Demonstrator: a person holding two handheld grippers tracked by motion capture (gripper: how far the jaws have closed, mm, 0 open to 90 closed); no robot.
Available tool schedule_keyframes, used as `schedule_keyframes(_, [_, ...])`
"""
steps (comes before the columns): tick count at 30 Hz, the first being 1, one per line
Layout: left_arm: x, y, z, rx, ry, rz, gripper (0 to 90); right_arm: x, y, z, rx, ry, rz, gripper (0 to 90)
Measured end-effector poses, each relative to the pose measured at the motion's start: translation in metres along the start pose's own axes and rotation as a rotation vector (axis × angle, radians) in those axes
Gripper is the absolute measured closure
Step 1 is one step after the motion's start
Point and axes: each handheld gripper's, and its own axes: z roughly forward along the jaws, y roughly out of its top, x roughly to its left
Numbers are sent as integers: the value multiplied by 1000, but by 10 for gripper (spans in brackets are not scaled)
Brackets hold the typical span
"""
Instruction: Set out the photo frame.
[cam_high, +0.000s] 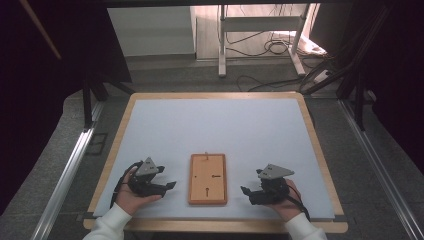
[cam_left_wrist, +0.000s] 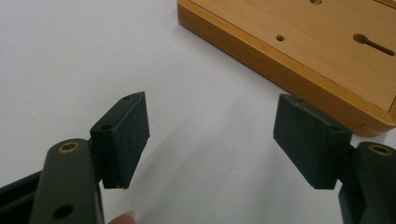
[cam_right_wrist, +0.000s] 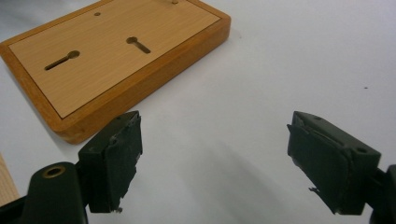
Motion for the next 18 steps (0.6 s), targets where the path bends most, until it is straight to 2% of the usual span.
schedule_keyframes(5, [-2, 5, 1, -1, -13, 9, 270, -1, 1, -1, -5, -4, -4, 183])
schedule_keyframes(10, [-5, 20, 2, -29, -34, 19, 270, 0, 1, -1, -11, -11, -19, 176])
schedule_keyframes(18, [-5, 34, 14, -11, -49, 41, 261, -2, 1, -1, -8, -11, -23, 173])
